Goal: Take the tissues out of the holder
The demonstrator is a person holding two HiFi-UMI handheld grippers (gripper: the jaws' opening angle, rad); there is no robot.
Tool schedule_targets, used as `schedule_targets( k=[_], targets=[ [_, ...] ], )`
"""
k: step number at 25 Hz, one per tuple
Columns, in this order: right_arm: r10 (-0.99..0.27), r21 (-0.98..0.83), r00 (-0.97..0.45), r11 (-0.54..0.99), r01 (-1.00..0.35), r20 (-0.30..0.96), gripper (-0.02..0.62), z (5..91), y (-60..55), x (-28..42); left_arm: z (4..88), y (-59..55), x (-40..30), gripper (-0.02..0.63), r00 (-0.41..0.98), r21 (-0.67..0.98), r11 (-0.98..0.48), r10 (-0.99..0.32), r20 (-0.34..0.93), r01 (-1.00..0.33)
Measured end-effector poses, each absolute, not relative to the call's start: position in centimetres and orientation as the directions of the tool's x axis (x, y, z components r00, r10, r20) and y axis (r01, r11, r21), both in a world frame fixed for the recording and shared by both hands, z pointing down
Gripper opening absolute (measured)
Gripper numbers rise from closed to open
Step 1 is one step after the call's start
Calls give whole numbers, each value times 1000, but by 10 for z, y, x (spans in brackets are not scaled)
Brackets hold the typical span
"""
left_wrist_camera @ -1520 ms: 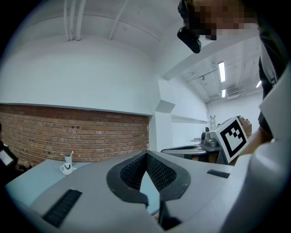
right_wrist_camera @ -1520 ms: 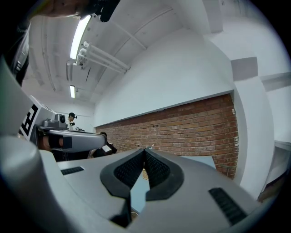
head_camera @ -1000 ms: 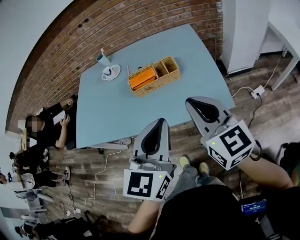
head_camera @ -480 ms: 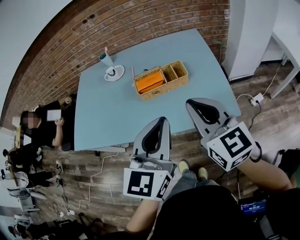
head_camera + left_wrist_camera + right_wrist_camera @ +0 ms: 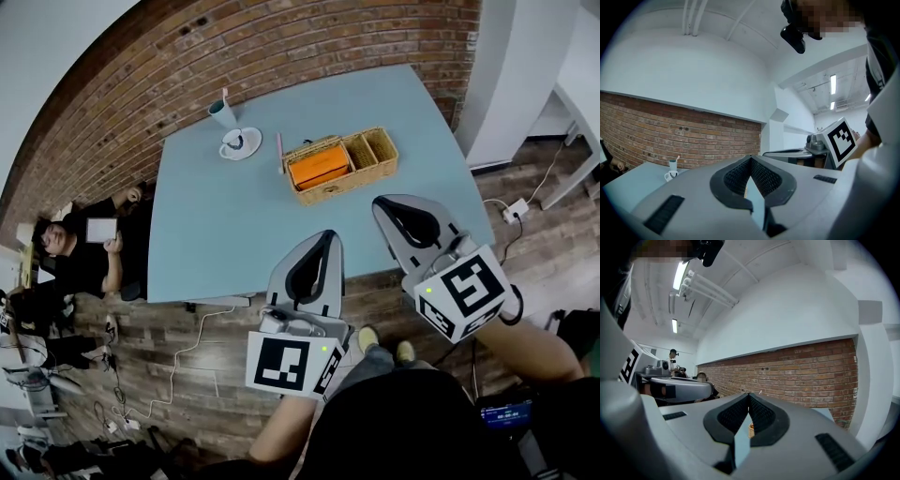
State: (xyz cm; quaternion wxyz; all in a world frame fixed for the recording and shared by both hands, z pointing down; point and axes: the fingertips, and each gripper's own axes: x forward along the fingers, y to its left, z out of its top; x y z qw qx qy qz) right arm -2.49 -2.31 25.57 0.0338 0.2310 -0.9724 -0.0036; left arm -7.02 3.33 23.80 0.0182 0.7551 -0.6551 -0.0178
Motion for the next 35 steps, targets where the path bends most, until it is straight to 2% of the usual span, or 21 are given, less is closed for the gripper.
schedule_targets(
  k=[11, 35],
  targets=[
    [-470, 57, -880, 882, -467, 73, 3, 249, -32, -58, 244, 28, -106, 3, 158, 75, -158, -987, -2, -985],
    [-441, 28, -895, 897, -440, 57, 3, 245, -117, -60, 235, -58, -102, 3, 122, 32, -122, -992, 16, -992]
  ],
)
